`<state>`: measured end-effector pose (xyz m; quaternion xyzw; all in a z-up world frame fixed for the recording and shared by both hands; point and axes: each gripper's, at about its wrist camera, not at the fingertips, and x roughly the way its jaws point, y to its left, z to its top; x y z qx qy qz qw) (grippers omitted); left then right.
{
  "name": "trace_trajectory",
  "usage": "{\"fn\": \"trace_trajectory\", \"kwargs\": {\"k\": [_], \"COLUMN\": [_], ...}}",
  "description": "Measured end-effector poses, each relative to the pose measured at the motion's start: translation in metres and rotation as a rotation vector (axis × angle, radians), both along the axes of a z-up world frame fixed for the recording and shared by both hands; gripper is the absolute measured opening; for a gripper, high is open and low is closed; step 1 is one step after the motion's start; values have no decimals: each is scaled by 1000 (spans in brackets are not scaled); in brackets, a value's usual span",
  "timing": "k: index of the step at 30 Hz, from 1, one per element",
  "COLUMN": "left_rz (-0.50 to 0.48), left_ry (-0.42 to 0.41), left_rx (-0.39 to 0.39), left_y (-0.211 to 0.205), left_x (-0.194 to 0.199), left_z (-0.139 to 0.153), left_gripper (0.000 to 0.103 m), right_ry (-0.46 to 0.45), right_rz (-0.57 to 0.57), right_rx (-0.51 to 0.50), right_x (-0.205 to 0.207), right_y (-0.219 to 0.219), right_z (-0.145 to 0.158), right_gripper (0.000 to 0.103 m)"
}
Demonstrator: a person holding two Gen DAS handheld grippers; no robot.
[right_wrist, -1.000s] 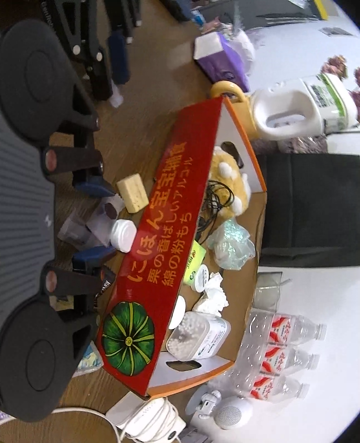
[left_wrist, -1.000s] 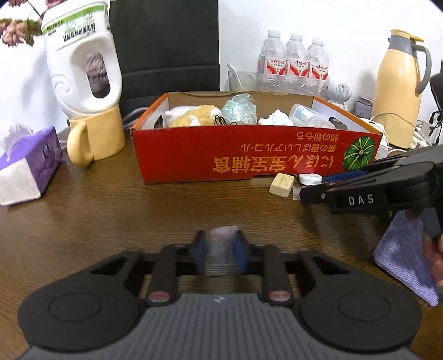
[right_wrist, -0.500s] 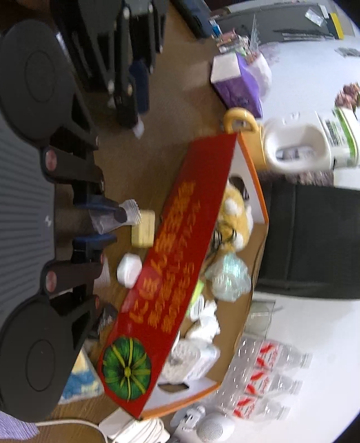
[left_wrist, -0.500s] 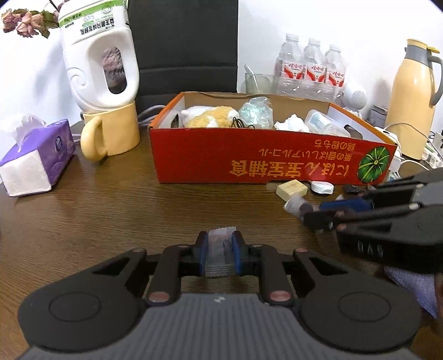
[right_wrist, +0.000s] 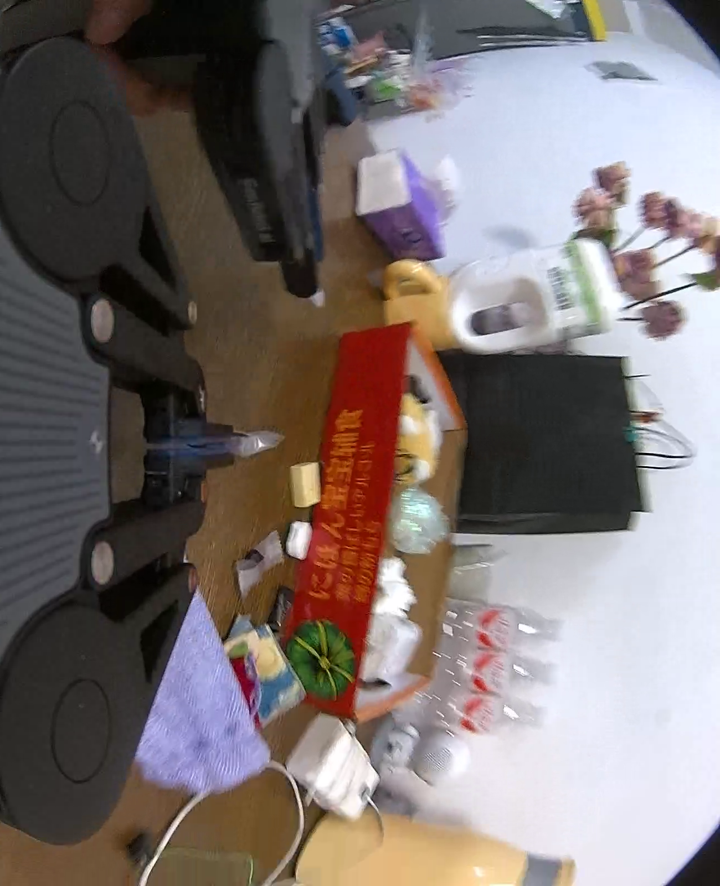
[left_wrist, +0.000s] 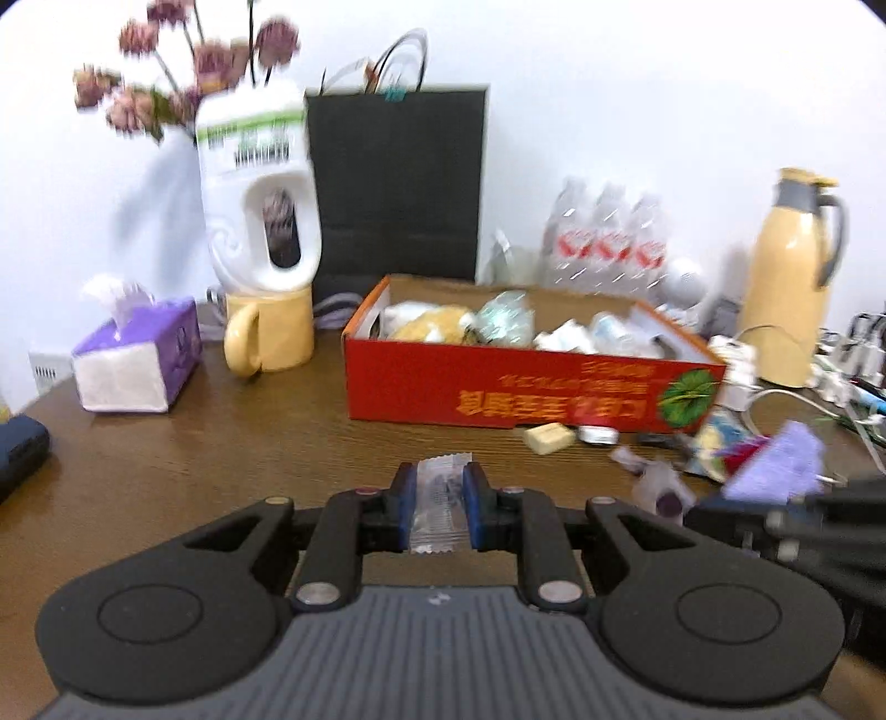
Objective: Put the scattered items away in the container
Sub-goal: 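Carry both clear wrappers over the cardboard box and open both tools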
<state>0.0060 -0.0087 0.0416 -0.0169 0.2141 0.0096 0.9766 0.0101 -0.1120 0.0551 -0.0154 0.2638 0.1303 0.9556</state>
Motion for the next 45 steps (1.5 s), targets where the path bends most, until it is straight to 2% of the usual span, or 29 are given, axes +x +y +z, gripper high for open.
{"fn": "trace_trajectory", "kwargs": {"k": [4, 8, 14, 17, 21, 24, 27, 31, 35, 37, 40, 43, 45], "left_rz": [7, 35, 66, 80, 49, 16, -10, -38, -101, -138, -170, -189, -190], "left_ry": [-64, -101, -144, -178, -158, -147, -147, -133, -37, -3, 100, 280, 363], "left_rx": [47, 45, 55, 80, 69, 45, 23, -17, -98, -96, -104, -134, -114], "left_y": [-9, -9, -7, -9, -10, -9, -8, -6, -7, -14, -24, -27, -31], "left_x": [-48, -83, -121, -127, -113, -87, -44, 35, 130, 177, 240, 302, 333], "left_z": [6, 9, 16, 18, 20, 26, 42, 75, 108, 119, 116, 89, 68], "left_gripper": [19, 19, 19, 19, 19, 19, 19, 19, 19, 19, 19, 19, 19], "right_ry": [-83, -178, -211, -217, -206, -216, -233, -254, -229, -163, -12, 159, 244], "right_rz": [-50, -85, -112, -121, -130, -129, -119, -117, -122, -110, -113, -134, -140], "right_rx": [33, -2, 51, 62, 74, 72, 96, 135, 164, 144, 115, 119, 125], "right_x": [-39, -69, -115, -130, -129, -109, -74, -2, 81, 127, 195, 261, 291], "right_y": [-1, 5, 7, 4, 0, -5, -15, -34, -54, -59, -66, -75, -78], "right_z": [20, 30, 19, 13, 12, 20, 37, 71, 106, 115, 109, 90, 75], "right_gripper": [1, 1, 1, 1, 1, 1, 1, 1, 1, 1, 1, 1, 1]}}
